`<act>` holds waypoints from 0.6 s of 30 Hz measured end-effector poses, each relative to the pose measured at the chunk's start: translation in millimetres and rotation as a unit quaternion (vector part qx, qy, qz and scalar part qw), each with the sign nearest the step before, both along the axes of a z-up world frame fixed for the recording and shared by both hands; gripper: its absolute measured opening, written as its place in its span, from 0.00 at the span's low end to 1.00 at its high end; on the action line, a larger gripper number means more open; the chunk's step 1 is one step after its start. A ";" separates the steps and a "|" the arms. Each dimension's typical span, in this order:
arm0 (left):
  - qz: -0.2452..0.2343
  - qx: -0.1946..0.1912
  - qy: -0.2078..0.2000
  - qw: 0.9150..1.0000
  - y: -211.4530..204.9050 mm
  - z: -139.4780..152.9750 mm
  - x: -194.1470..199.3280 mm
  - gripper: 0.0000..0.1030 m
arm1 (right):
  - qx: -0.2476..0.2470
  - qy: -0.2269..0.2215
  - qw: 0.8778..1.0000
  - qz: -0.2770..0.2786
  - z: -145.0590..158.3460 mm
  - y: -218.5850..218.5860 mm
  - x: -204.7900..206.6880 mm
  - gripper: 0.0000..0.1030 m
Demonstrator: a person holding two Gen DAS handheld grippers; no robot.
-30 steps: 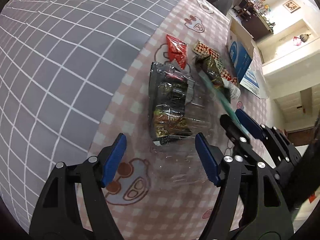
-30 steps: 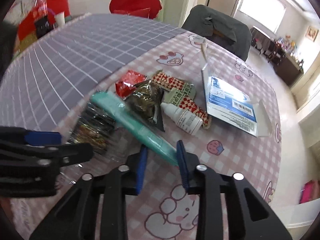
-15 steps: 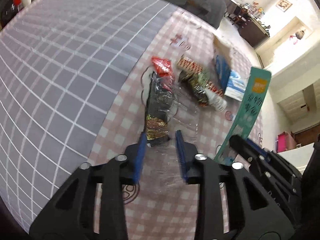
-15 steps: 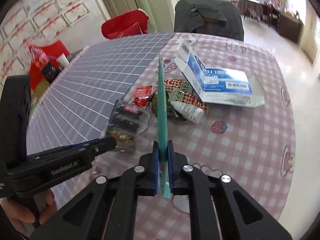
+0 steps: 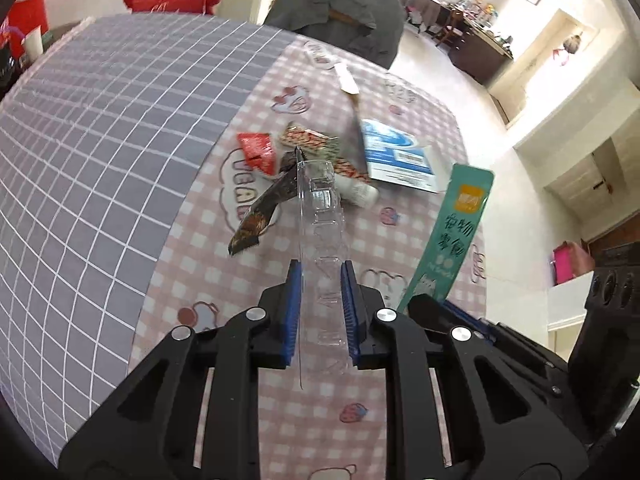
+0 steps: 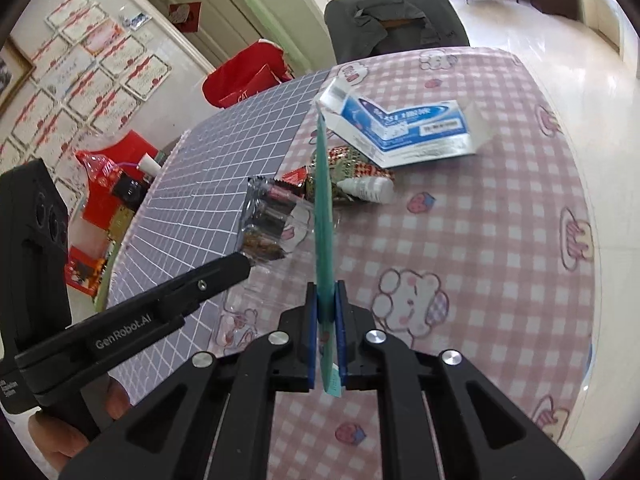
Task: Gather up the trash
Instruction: 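Carry the teal packet and clear tray to the blue bucket and open both tools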
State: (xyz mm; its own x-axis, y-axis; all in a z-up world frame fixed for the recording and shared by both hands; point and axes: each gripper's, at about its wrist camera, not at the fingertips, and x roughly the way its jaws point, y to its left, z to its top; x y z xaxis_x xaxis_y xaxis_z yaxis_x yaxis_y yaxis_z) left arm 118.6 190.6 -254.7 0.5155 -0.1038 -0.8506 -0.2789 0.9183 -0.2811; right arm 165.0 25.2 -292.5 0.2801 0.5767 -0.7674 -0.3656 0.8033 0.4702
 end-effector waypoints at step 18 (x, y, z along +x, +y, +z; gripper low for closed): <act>-0.095 0.033 -0.065 0.993 -120.8 58.0 -8.8 0.19 | 0.030 -0.026 0.995 -0.092 42.3 -114.7 -31.6 0.08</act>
State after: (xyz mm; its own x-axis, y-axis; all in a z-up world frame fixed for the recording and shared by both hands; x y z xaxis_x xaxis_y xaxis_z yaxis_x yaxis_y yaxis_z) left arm 109.9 69.8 -196.6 0.5971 -0.1559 -0.7869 -0.0636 0.9687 -0.2401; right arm 133.4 -89.5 -250.2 0.4235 0.5555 -0.7156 -0.2388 0.8305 0.5033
